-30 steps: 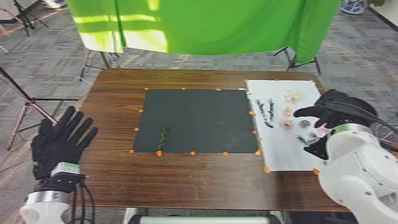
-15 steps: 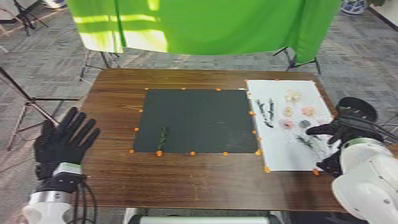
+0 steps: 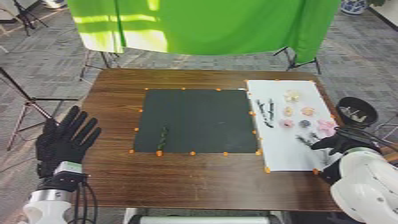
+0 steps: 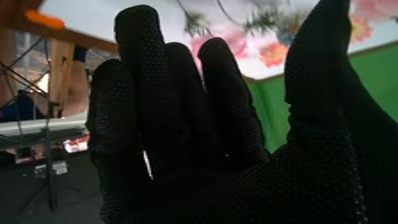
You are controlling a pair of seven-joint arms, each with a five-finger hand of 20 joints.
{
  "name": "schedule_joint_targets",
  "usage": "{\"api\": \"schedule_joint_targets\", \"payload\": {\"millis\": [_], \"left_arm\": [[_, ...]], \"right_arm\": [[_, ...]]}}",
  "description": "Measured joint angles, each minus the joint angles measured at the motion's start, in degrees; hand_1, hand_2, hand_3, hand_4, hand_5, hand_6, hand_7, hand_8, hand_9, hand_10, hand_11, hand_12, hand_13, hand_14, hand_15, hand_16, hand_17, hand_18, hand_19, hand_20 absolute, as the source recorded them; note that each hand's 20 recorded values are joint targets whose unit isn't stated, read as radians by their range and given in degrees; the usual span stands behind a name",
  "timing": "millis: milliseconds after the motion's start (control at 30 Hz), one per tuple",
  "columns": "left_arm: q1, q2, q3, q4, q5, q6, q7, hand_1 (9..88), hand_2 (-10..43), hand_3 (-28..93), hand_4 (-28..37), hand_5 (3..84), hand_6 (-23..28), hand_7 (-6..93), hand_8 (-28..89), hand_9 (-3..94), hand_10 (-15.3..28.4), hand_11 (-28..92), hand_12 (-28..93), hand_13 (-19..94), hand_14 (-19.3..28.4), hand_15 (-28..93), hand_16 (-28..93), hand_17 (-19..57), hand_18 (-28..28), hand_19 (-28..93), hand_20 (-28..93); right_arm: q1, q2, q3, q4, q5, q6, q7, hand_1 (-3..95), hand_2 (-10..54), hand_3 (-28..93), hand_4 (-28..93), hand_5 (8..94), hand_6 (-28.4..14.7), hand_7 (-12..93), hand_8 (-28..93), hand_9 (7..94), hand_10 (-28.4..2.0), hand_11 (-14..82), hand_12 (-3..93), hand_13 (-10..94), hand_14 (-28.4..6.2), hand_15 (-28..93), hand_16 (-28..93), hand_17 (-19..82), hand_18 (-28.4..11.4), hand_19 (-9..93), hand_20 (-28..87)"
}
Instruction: Arrange flowers
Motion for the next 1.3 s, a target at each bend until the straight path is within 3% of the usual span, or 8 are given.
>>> {"api": "schedule_joint_targets", "payload": {"millis": [100, 200, 333, 567, 800, 967, 1100, 1300], "left_arm": [[-0.1, 0.06, 0.32, 0.00, -0.39, 0.00, 0.00, 23.0, 15.9, 66, -28.3, 35.3, 8.1, 4.9, -6, 25.4, 12.9, 13, 7, 16, 16.0, 21, -5, -7.2, 13.9, 26, 7], [-0.3, 0.08, 0.62, 0.00, -0.67, 0.00, -0.01, 23.1, 16.0, 66, -28.3, 35.4, 8.1, 4.9, -6, 25.4, 13.1, 13, 7, 16, 16.0, 22, -5, -7.2, 13.9, 26, 7], [-0.4, 0.05, 0.67, 0.00, -0.90, 0.00, -0.19, 23.1, 16.0, 66, -28.3, 35.4, 8.1, 4.9, -6, 25.4, 13.1, 13, 7, 16, 16.0, 22, -5, -7.3, 14.0, 26, 8], [-0.3, 0.00, 0.74, -0.03, -1.73, 0.02, -0.56, 23.0, 16.0, 66, -28.3, 35.4, 8.2, 5.0, -6, 25.3, 13.2, 13, 7, 16, 16.1, 22, -5, -7.3, 14.0, 26, 7], [-0.3, -0.08, 0.84, -0.03, -1.81, 0.01, -0.79, 23.0, 15.9, 66, -28.3, 35.5, 8.2, 4.9, -6, 25.3, 13.3, 13, 7, 16, 16.1, 22, -5, -7.3, 14.0, 26, 7], [0.0, -0.08, 0.72, -0.18, -1.81, 0.02, -0.80, 22.9, 16.0, 66, -28.3, 35.5, 8.2, 4.9, -6, 25.3, 13.3, 13, 7, 16, 16.0, 22, -5, -7.3, 13.9, 26, 7], [0.1, -0.08, 0.72, -0.19, -1.80, 0.03, -0.93, 22.9, 15.9, 66, -28.3, 35.5, 8.2, 4.9, -6, 25.3, 13.3, 13, 7, 16, 16.1, 22, -5, -7.3, 13.9, 26, 7], [0.8, 0.18, 0.43, -0.62, -1.80, 0.16, -1.49, 23.0, 15.9, 66, -28.3, 35.5, 8.3, 4.8, -6, 25.2, 13.3, 13, 7, 16, 16.0, 22, -5, -7.3, 13.9, 26, 7]], "right_arm": [[1.1, -0.1, -1.8, 2.0, -0.1, 1.1, 0.0, 49.0, -9.5, 73, -28, 69.4, -2.6, 11, -11, 69.6, -15.7, 9.3, 12.9, 73, -12.4, 37, 18, 40, -22.3, 93, 8], [1.9, -0.3, -2.8, 3.8, -0.3, 2.8, 0.0, 57.6, -9.5, 65, -27, 76.3, -2.0, 10, -1, 75.1, -14.5, 10.1, 13.7, 76, -11.2, 34, 25, 40, -21.9, 93, 9], [2.2, -0.3, -3.7, 4.8, -1.3, 6.4, 0.1, 61.7, -9.5, 64, -27, 83.1, -1.3, 11, 2, 83.1, -14.4, 6.5, 21.2, 79, -10.6, 32, 29, 42, -21.6, 93, 10], [1.5, -0.1, -4.8, 4.8, -6.9, 15.8, 0.5, 62.1, -9.5, 64, -27, 84.8, -1.2, 12, 4, 86.5, -13.9, 6.0, 23.8, 80, -10.5, 33, 29, 42, -21.5, 93, 11], [0.0, 0.1, -2.9, 2.6, -4.8, 18.0, 0.5, 60.8, -9.5, 67, -27, 85.8, -1.6, 12, 5, 88.3, -13.7, 6.1, 24.5, 81, -10.4, 33, 29, 43, -21.3, 93, 12], [0.7, 0.7, -2.1, -1.6, 1.9, 23.1, 0.4, 60.6, -9.5, 67, -26, 86.1, -2.0, 12, 6, 88.7, -13.7, 6.1, 24.8, 82, -10.6, 34, 29, 44, -21.5, 93, 14], [4.1, 0.9, -4.0, -3.5, 4.2, 27.0, 0.5, 60.6, -9.5, 67, -26, 86.4, -2.3, 12, 6, 88.9, -13.8, 6.0, 24.9, 82, -10.6, 34, 29, 44, -21.7, 93, 15], [13.2, 0.0, -10.9, -2.5, 4.9, 26.9, 0.4, 60.5, -9.5, 68, -26, 86.5, -2.8, 12, 6, 90.1, -13.7, 7.2, 26.9, 82, -10.9, 37, 29, 45, -22.0, 93, 16]]}}
